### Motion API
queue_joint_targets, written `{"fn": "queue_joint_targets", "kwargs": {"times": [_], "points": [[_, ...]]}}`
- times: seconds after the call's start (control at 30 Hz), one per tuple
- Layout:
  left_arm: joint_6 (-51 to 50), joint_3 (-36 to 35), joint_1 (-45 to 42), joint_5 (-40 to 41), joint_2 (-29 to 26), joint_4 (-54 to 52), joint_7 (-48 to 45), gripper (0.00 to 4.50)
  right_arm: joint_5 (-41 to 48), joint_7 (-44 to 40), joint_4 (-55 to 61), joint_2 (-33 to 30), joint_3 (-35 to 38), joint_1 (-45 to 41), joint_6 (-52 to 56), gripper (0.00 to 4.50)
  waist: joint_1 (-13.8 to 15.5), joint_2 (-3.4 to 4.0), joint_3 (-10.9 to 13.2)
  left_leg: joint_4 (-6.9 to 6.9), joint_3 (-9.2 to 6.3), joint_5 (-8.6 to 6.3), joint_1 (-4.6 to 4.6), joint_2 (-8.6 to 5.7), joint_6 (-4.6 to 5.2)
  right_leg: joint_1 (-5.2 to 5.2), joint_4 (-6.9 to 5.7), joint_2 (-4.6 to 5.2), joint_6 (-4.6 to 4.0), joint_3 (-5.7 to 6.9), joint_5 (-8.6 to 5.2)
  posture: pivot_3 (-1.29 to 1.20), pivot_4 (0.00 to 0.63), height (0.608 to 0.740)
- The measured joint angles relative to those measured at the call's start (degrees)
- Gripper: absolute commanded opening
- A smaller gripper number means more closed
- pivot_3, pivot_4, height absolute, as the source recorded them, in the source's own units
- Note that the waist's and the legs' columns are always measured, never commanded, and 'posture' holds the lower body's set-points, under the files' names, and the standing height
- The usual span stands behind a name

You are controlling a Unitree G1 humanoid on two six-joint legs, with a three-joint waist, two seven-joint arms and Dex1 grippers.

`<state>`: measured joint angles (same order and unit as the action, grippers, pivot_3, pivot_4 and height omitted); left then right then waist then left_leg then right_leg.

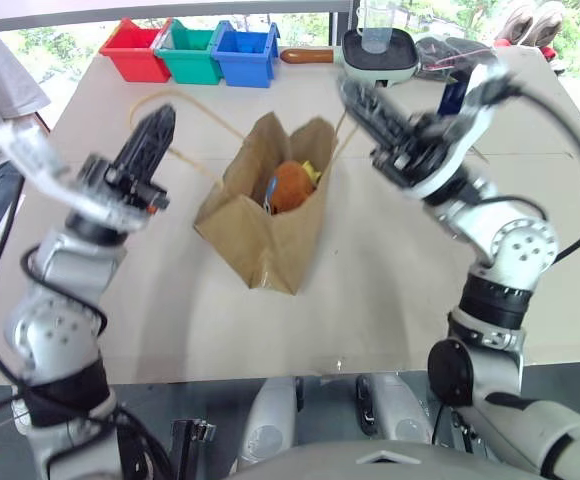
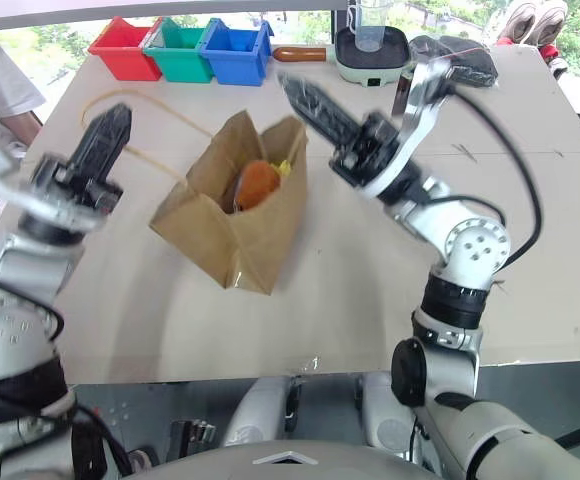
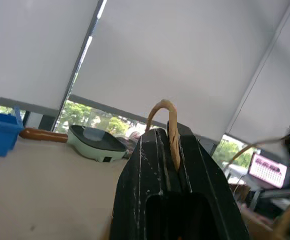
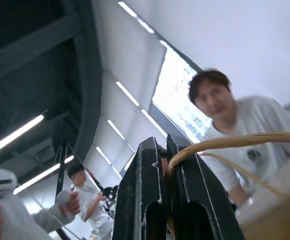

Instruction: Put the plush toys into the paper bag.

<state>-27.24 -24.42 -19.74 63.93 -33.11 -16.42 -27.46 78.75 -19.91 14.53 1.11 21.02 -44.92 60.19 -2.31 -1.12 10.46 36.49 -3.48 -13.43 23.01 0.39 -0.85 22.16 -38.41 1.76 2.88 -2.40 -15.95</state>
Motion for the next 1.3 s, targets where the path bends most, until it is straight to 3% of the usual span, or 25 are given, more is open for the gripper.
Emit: {"fn": "queue_joint_targets", "kwargs": {"times": [0.23, 0.3, 0.4, 0.5, 0.63, 0.67, 0.8, 0.87, 0.93, 1.03, 1.17, 1.3], "points": [[2.38, 14.3, -18.09, -18.22, -2.31, 21.43, -11.33, 0.0, -3.85, 6.07, 8.27, -10.68, -5.54, 5.81, -2.33, 0.02, -0.14, -0.03, -0.02, -0.04, 0.09, 0.0, 0.13, -0.03, 0.01, 0.04, 0.18, 0.01, 0.02, -0.06, 0.0, 0.0, 0.15, 0.74], [4.11, 18.9, -19.07, -23.13, -1.82, 26.08, -16.46, 0.0, -8.89, 6.29, 8.99, -13.75, -8.45, 9.14, -3.37, 0.53, -0.35, -0.02, -0.01, -0.09, 0.17, 0.0, 0.16, -0.01, 0.01, 0.16, 0.21, 0.01, 0.02, -0.14, 0.0, 0.0, 0.15, 0.74], [6.64, 21.23, -19.63, -26.43, -0.2, 32.38, -22.93, 1.0, -13.56, 5.06, 10.44, -17.66, -11.7, 13.55, -4.38, 1.75, -0.33, -0.03, -0.02, -0.01, 0.1, 0.02, 0.81, 0.03, 0.0, 0.85, 0.05, -0.03, 0.01, -0.08, 0.01, 0.0, 0.15, 0.74], [8.29, 21.12, -19.36, -27.89, -0.31, 35.12, -27.4, 2.38, -13.47, 4.23, 14.96, -23.18, -12.4, 16.95, -3.72, 3.19, -0.21, -0.03, -0.02, 0.07, 0.03, 0.03, 1.13, 0.04, -0.02, 1.2, -0.14, 0.07, 0.01, -0.1, 0.01, 0.0, 0.15, 0.74], [2.96, 16.32, -16.09, -23.38, -3.51, 29.01, -30.52, 4.17, -4.49, 1.99, 22.16, -34.85, -7.96, 22.2, -1.55, 3.23, -0.17, -0.08, -0.05, 0.11, -0.09, 0.01, 1.19, 0.15, 0.01, 1.2, -0.08, 0.17, 0.03, -0.11, 0.01, 0.0, 0.15, 0.74], [1.6, 14.99, -14.67, -22.36, -4.86, 27.77, -31.24, 4.34, -2.46, 1.53, 23.02, -36.97, -6.51, 23.87, -1.23, 3.23, -0.23, -0.08, -0.05, 0.11, -0.07, 0.0, 1.17, 0.17, 0.02, 1.19, -0.08, 0.17, 0.03, -0.13, 0.01, 0.0, 0.15, 0.74], [-5.78, 8.71, -4.91, -16.75, -9.69, 20.2, -33.47, 4.34, 2.69, -0.75, 26.23, -45.18, -2.35, 30.03, -1.54, 3.23, -0.17, -0.07, -0.04, 0.1, -0.04, 0.0, 0.92, 0.2, 0.03, 0.99, -0.11, 0.15, 0.04, -0.14, 0.0, 0.0, 0.15, 0.74], [-7.87, 6.99, 0.66, -15.49, -10.4, 16.73, -33.99, 4.5, -0.12, -2.86, 27.53, -47.04, -3.56, 32.5, -2.22, 2.41, 0.01, -0.09, -0.05, 0.13, -0.02, 0.0, 0.7, 0.21, 0.03, 0.74, -0.09, 0.14, 0.04, -0.06, -0.01, 0.0, 0.15, 0.74], [-8.42, 6.93, 4.78, -15.4, -9.61, 12.78, -33.23, 4.5, -8.38, -4.17, 27.0, -45.59, -9.41, 31.92, -5.55, 1.4, 0.09, -0.09, -0.05, 0.32, -0.01, 0.0, 0.72, 0.22, 0.02, 0.7, -0.11, 0.1, 0.04, -0.04, -0.01, 0.0, 0.15, 0.74], [-6.71, 10.02, 7.45, -17.83, -6.19, 6.86, -30.72, 4.5, -25.92, -5.45, 22.11, -41.84, -24.2, 28.06, -12.51, 0.05, 0.45, -0.05, -0.03, 0.61, 0.02, 0.01, 0.75, 0.2, 0.02, 0.57, -0.12, 0.07, 0.04, 0.04, 0.0, 0.0, 0.15, 0.74], [-5.19, 15.13, 8.06, -21.93, -1.06, 2.15, -24.7, 4.5, -42.19, -6.25, 10.6, -32.6, -36.93, 23.34, -21.94, 0.02, 0.65, -0.13, -0.07, 0.7, 0.0, 0.01, 0.8, 0.18, 0.02, 0.57, -0.17, 0.07, 0.06, 0.0, 0.03, 0.0, 0.15, 0.74], [-4.19, 18.71, 7.76, -26.7, 3.08, -1.92, -17.37, 4.5, -46.71, -7.38, 3.81, -24.75, -38.82, 22.15, -25.87, 0.02, 0.76, -0.14, -0.08, 0.69, -0.16, 0.01, 0.81, 0.17, 0.01, 0.6, -0.27, 0.13, 0.05, -0.02, 0.03, 0.0, 0.15, 0.74]]}}
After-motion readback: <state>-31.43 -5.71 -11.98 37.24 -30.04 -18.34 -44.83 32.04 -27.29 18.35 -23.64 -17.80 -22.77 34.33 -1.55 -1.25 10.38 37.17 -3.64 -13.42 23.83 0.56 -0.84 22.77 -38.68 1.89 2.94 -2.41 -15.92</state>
